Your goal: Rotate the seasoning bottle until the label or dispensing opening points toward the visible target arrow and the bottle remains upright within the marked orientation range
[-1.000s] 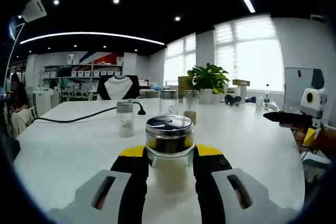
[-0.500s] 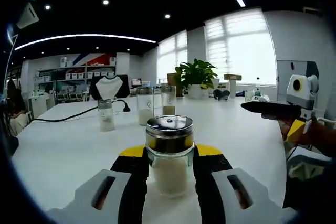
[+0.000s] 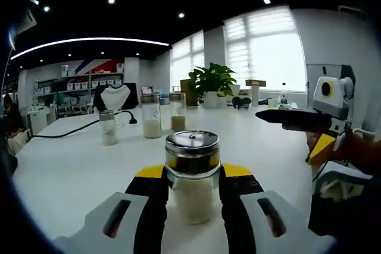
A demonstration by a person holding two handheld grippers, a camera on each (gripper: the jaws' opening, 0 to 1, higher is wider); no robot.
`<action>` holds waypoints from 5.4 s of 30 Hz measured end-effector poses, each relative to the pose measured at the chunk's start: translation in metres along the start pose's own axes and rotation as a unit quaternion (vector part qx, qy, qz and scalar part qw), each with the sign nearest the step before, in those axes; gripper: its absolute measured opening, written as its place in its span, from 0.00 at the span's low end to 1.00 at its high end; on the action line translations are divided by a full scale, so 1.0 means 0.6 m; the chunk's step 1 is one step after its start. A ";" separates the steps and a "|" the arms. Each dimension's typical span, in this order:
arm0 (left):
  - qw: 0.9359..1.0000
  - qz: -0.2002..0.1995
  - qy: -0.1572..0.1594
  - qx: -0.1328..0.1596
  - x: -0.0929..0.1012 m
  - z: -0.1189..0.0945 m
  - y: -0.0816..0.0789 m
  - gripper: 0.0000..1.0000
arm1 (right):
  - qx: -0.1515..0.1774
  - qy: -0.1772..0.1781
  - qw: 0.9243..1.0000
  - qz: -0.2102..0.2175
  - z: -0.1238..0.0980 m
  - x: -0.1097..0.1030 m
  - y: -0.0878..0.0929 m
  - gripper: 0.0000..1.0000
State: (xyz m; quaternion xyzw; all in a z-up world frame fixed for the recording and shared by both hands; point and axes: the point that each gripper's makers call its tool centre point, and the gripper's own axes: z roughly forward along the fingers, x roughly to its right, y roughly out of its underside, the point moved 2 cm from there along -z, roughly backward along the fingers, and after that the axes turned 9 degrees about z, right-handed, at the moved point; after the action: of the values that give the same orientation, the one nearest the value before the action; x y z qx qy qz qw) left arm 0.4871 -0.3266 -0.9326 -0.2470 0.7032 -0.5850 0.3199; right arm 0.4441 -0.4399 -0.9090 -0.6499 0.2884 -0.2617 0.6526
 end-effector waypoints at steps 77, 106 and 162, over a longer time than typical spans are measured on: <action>0.995 0.092 -0.007 0.033 0.118 -0.023 -0.039 0.33 | 0.002 -0.051 0.999 -0.018 0.017 -0.078 -0.031 0.48; 0.998 0.067 0.002 0.023 0.123 -0.027 -0.013 0.35 | -0.038 -0.059 0.996 0.051 0.043 -0.093 -0.024 0.28; 0.981 0.042 0.187 0.021 0.154 -0.068 0.015 0.34 | -0.028 -0.255 0.967 0.004 0.014 -0.151 -0.032 0.28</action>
State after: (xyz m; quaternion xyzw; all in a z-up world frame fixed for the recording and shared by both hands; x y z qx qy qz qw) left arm 0.3950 -0.3646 -0.9517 -0.0966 0.7477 -0.6219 0.2119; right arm 0.3878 -0.3693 -0.8867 -0.7124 0.1223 -0.0766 0.6868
